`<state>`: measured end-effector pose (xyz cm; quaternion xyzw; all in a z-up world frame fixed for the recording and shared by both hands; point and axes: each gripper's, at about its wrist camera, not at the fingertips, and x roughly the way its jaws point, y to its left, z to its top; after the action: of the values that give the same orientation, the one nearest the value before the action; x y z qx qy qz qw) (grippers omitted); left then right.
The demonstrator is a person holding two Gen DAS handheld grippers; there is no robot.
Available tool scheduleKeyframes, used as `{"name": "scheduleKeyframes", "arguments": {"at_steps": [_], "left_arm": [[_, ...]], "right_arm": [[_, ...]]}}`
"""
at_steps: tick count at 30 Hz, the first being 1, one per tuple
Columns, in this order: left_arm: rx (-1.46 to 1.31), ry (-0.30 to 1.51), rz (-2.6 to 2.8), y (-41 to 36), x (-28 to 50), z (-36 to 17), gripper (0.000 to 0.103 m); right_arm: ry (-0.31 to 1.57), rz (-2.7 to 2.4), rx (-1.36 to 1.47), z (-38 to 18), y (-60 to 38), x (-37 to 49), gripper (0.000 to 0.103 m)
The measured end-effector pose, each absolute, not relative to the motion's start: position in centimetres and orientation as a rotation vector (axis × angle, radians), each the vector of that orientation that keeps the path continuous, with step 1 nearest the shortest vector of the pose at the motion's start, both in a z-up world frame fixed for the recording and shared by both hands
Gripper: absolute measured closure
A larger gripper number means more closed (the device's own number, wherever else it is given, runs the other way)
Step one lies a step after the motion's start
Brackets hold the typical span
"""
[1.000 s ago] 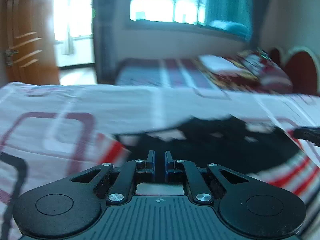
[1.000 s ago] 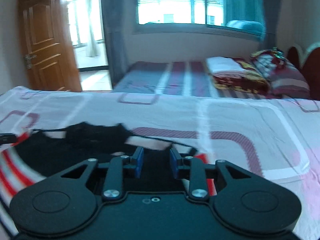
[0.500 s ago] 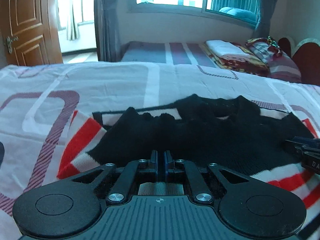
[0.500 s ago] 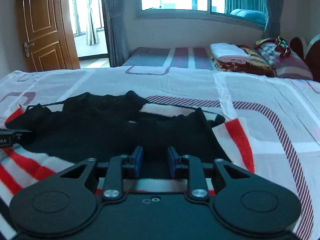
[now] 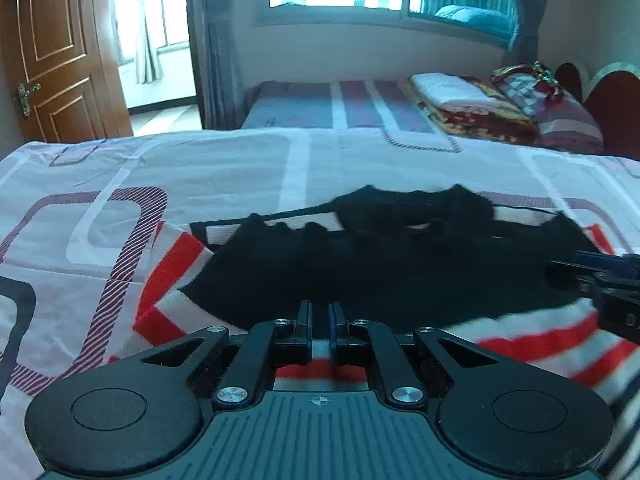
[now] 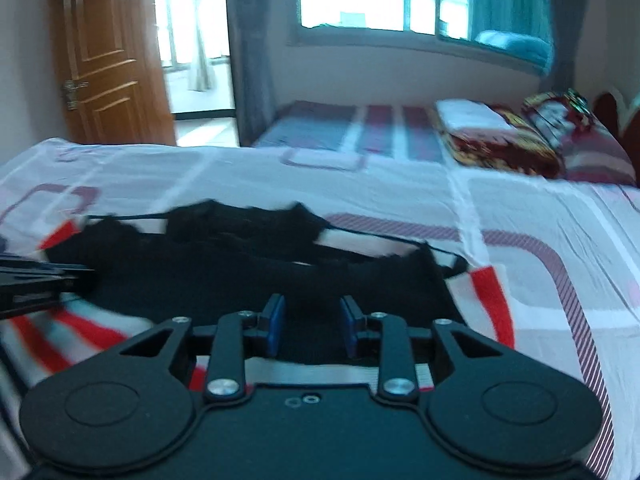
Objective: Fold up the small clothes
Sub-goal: 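Lower the folded hem onto the sweater and open both tools, then press and smooth the folded sweater flat with both open tools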
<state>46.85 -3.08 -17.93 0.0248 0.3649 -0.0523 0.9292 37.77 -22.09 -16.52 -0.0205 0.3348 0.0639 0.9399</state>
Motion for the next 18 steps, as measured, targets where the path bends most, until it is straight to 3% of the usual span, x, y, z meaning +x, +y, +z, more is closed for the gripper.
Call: {"name": "scheduleKeyframes", "arguments": {"at_steps": [2, 9, 10, 11, 12, 13, 14, 18], "left_arm": [[0.058, 0.744, -0.131, -3.7, 46.0, -17.7, 0.096], [0.083, 0.762, -0.13, -4.5, 45.0, -18.7, 0.093], [0.086, 0.76, -0.123, -4.4, 45.0, -18.9, 0.085], [0.093, 0.753, -0.103, -4.3, 44.9, -19.0, 0.064], [0.102, 0.745, -0.067, -4.0, 44.8, -19.1, 0.05], [0.101, 0.739, -0.022, -3.4, 44.7, -19.3, 0.027], [0.079, 0.741, -0.004, -2.6, 44.7, -19.5, 0.02], [0.071, 0.729, -0.027, -1.2, 44.0, -19.8, 0.02]], "right_arm": [[0.668, 0.15, -0.034, -15.8, -21.5, 36.9, 0.067], [0.69, 0.194, -0.049, -16.0, -19.9, 35.0, 0.067], [0.701, 0.189, -0.057, -16.3, -19.9, 34.9, 0.067], [0.716, 0.182, -0.065, -16.8, -20.0, 34.9, 0.067], [0.724, 0.177, -0.067, -17.2, -20.2, 34.8, 0.067], [0.726, 0.17, -0.068, -17.5, -20.5, 34.7, 0.068], [0.721, 0.159, -0.076, -17.7, -20.8, 34.5, 0.068], [0.713, 0.13, -0.058, -17.6, -21.9, 33.9, 0.068]]}}
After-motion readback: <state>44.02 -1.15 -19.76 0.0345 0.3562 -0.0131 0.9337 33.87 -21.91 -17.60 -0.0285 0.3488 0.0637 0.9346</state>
